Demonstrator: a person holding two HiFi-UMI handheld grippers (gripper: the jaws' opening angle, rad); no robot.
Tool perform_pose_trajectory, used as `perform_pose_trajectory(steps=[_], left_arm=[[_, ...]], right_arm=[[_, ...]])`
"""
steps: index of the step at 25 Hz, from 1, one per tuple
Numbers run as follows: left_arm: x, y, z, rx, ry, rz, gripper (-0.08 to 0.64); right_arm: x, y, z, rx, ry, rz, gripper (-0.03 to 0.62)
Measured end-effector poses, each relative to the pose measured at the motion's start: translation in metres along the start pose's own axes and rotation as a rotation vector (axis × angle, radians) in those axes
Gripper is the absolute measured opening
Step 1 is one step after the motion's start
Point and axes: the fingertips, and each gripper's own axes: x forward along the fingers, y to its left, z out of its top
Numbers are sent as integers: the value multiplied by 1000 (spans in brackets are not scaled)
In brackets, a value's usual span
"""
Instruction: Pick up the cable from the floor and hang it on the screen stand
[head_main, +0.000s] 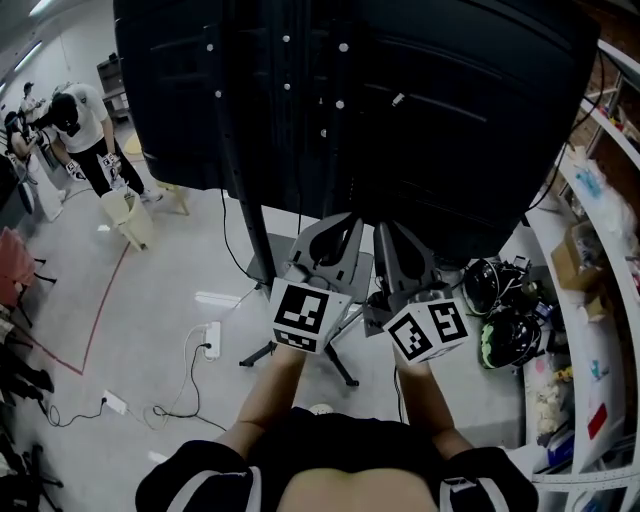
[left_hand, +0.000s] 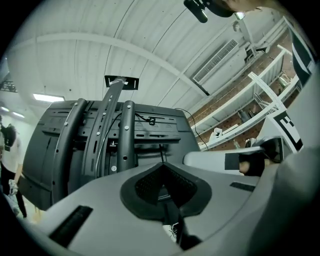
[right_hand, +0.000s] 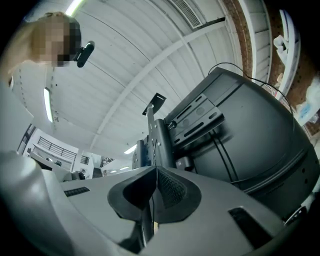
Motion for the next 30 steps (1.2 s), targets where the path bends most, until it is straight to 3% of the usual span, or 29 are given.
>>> perform_pose_trajectory(steps=[9,12,16,30], left_arm=[[-35,-13,-36,-44,68,18,8],[-43,-15,-43,-57,66,32,8],[-47,-10,-50,-103,67,55,8],[-53,-8,-68,-158,105,48,8]], right_arm=[[-35,-9,-36,39,40,-107,25],[-44,-11,-34,-1,36,-123,25],[-46,-6,-36,-56,61,-102,23],[-41,8,-54,-39,103,-45,23]])
